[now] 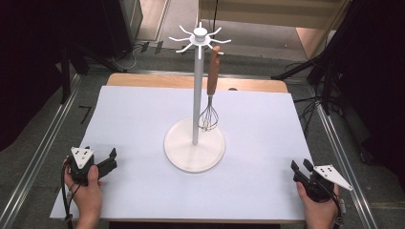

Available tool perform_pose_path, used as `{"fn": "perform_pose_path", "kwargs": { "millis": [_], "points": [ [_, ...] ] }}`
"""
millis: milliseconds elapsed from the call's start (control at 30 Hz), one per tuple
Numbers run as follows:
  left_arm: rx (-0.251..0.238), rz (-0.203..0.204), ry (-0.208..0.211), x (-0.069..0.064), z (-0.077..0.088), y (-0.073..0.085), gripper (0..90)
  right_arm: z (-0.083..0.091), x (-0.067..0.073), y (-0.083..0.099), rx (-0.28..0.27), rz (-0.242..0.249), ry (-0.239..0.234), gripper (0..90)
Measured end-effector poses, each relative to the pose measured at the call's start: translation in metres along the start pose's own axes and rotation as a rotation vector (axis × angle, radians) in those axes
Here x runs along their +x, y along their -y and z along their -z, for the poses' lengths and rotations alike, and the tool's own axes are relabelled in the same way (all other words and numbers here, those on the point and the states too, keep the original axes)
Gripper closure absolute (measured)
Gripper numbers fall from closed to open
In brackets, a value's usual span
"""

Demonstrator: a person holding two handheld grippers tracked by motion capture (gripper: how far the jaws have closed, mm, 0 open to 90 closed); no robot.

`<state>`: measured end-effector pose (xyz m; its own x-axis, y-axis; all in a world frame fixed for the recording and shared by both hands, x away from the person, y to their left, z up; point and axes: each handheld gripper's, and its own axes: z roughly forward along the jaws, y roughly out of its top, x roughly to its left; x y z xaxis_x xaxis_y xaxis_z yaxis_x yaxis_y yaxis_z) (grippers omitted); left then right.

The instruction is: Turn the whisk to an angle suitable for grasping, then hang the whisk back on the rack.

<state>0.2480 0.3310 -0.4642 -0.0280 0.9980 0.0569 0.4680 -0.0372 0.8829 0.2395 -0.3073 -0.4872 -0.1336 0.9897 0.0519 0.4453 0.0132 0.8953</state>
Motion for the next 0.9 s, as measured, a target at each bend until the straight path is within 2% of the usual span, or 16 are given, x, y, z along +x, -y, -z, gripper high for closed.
{"fn": "perform_pose_path", "kwargs": {
  "millis": [367, 600, 900],
  "points": [
    [0.002, 0.002, 0.004, 0.0005, -0.0002, -0.0001, 15.0, -0.0007, 0.0007, -0.0002, 0.006, 0.01, 0.002, 52.3],
    [0.02, 0.0, 0.0, 0.0001, -0.0016, -0.0009, 14.9, 0.0003, 0.0005, 0.0003, -0.005, 0.011, -0.004, 51.3],
    [0.012, -0.003, 0.0, -0.0003, -0.001, -0.0005, 14.9, 0.0005, 0.0003, 0.0003, -0.006, 0.009, -0.011, 49.6]
  ]
}}
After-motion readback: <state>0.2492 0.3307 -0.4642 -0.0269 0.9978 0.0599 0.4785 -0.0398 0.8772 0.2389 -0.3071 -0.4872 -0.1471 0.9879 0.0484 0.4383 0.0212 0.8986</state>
